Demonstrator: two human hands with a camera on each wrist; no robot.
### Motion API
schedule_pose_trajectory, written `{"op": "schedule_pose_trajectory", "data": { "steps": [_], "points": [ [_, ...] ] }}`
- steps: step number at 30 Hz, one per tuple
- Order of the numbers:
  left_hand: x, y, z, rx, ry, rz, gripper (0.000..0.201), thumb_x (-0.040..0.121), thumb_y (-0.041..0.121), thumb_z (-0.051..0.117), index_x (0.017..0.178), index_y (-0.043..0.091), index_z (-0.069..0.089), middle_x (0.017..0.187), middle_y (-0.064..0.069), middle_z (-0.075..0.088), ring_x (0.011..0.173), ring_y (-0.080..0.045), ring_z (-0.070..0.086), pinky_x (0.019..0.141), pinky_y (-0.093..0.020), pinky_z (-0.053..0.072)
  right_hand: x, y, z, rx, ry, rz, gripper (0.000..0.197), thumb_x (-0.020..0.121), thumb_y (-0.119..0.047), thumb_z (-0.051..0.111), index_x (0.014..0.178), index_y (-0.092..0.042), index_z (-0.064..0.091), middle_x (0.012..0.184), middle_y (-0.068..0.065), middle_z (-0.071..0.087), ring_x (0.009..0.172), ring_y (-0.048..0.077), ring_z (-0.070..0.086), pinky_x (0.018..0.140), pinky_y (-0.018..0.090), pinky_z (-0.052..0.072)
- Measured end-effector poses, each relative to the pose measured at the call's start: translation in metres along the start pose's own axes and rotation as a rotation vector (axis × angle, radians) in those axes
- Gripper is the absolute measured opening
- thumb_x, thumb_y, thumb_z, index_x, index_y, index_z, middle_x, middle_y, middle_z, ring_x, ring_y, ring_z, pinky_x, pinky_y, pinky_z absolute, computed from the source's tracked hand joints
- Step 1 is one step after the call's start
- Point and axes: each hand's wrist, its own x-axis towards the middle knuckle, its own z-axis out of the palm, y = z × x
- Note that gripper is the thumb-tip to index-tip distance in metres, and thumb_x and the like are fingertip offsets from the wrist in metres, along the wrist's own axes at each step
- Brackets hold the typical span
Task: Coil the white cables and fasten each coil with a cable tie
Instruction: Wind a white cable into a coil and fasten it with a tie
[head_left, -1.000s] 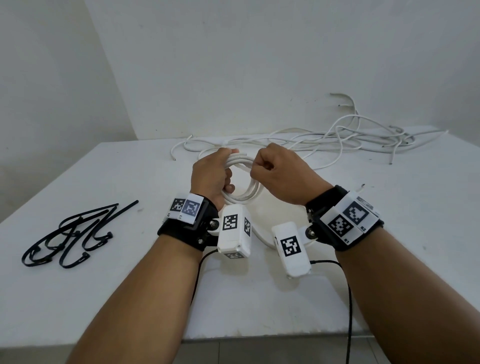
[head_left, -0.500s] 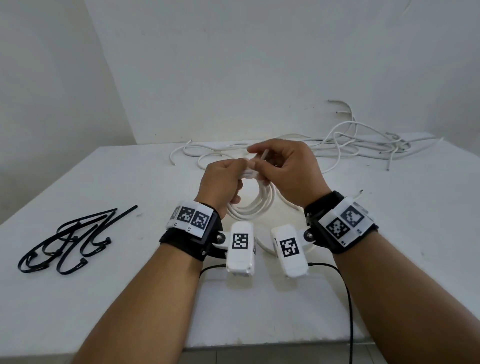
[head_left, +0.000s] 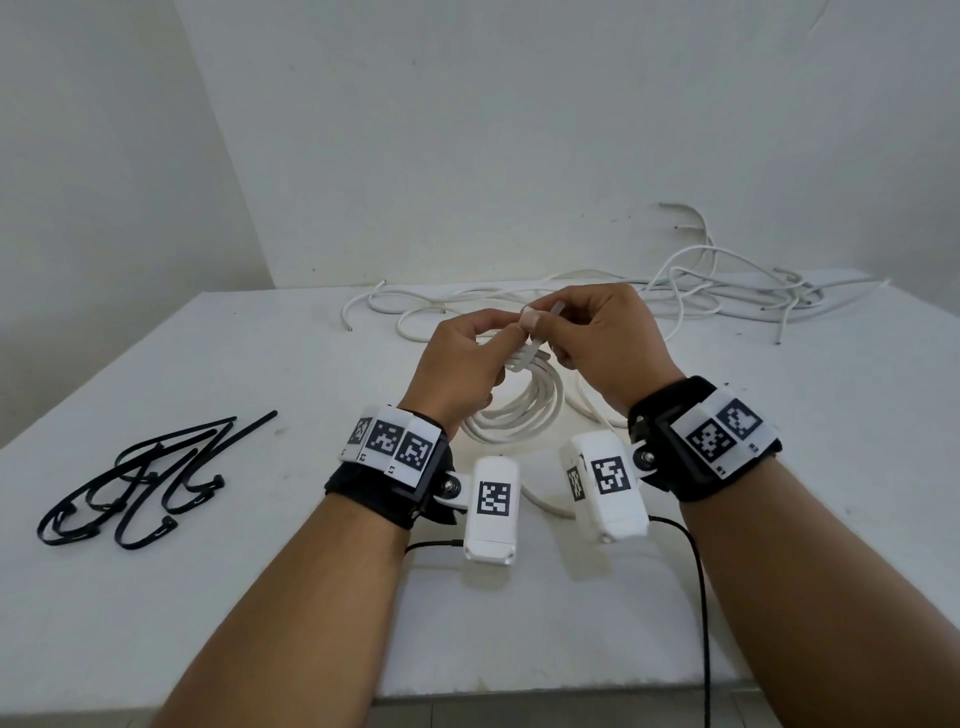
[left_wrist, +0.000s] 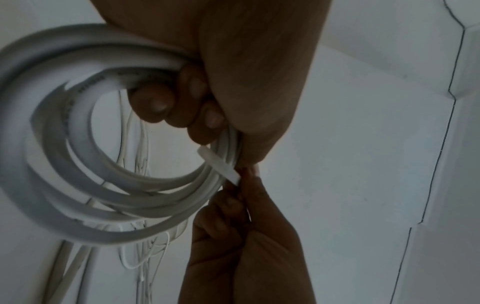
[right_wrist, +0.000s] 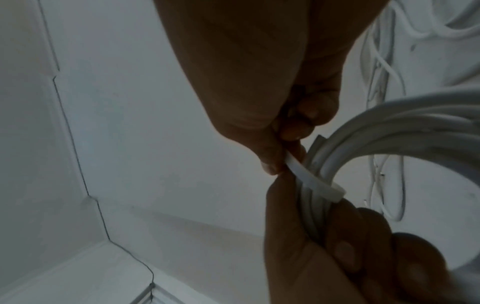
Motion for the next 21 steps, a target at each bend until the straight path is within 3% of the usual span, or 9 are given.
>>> {"op": "schedule_pose_trajectory", "data": {
  "steps": [5,10,14,18,21],
  "points": [
    [0.0002,-0.0011,0.0001,-0.005,0.027,0.01,0.016,0.089,0.03,0.067,0.083,0.019,0.076,0.063,0.002,0.058,0.052,-0.012,0.042,0.046,-0.024,0.033,0.0009,0.0023,0.0029,0.101,-0.012,0.038,0.009,0.087,-0.015,0.073,0.085,-0.007,0.077,0.069,0.024,0.062,0.054,0.019,0.044,0.051,0.027,0.038],
    [0.0005,-0.0011,-0.0021,-0.039,-0.019,0.012,0.015,0.09,0.031,0.068,0.082,0.019,0.075,0.067,-0.002,0.054,0.05,-0.011,0.039,0.045,-0.024,0.031,0.0005,0.0014,0.0011,0.183,-0.037,0.088,0.012,0.089,-0.011,0.07,0.093,-0.001,0.075,0.067,0.009,0.062,0.053,0.015,0.046,0.05,0.021,0.04],
    [0.0021,-0.0032,-0.0014,-0.039,0.016,-0.003,0.016,0.089,0.03,0.069,0.079,0.018,0.074,0.067,-0.004,0.054,0.051,-0.013,0.04,0.046,-0.025,0.031,0.0006,0.0016,0.0027,0.163,-0.064,0.08,0.015,0.093,-0.012,0.065,0.096,-0.002,0.075,0.065,0.007,0.061,0.055,0.014,0.049,0.053,0.023,0.043],
    [0.0043,-0.0063,-0.0013,-0.053,0.101,-0.056,0.018,0.087,0.03,0.07,0.078,0.016,0.075,0.059,0.002,0.054,0.053,-0.013,0.041,0.045,-0.025,0.032,-0.0003,-0.0006,0.0029,0.163,-0.112,0.087,0.022,0.099,-0.011,0.055,0.113,-0.008,0.072,0.069,-0.003,0.062,0.065,0.01,0.054,0.06,0.022,0.045],
    [0.0048,-0.0057,-0.0029,-0.078,0.144,-0.078,0.018,0.087,0.03,0.068,0.078,0.017,0.076,0.057,0.006,0.054,0.052,-0.012,0.042,0.045,-0.024,0.033,-0.0015,-0.0054,0.0025,0.244,-0.051,0.067,0.025,0.095,-0.013,0.063,0.12,-0.013,0.065,0.072,-0.002,0.067,0.078,0.014,0.068,0.064,0.023,0.049]
  ]
}}
